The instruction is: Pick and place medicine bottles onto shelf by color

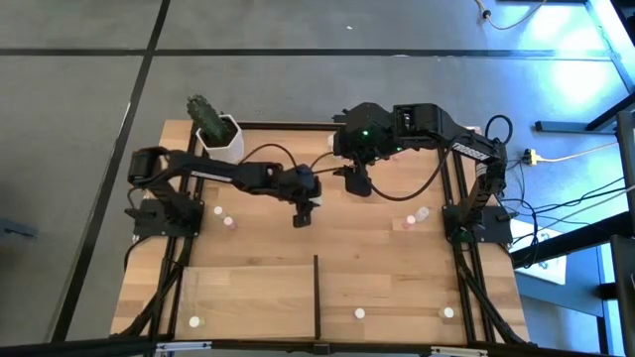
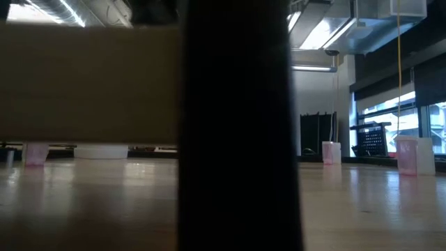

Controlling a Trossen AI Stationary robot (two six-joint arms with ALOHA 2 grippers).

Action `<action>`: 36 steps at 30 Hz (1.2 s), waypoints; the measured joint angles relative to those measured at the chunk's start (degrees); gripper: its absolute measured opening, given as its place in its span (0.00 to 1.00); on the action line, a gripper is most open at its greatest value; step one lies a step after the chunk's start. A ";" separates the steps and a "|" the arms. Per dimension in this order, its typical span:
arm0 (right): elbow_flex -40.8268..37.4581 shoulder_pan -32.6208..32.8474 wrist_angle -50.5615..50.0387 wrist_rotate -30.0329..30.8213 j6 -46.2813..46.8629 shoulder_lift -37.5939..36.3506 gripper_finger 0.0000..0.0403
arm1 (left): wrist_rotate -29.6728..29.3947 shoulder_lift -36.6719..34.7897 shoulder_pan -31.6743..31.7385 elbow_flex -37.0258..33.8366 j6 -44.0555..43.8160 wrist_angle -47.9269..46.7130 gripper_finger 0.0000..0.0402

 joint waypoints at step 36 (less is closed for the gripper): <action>0.00 1.27 -1.57 -14.48 -6.03 0.00 0.61 | -25.28 -25.13 -48.04 0.00 -49.47 -29.28 0.29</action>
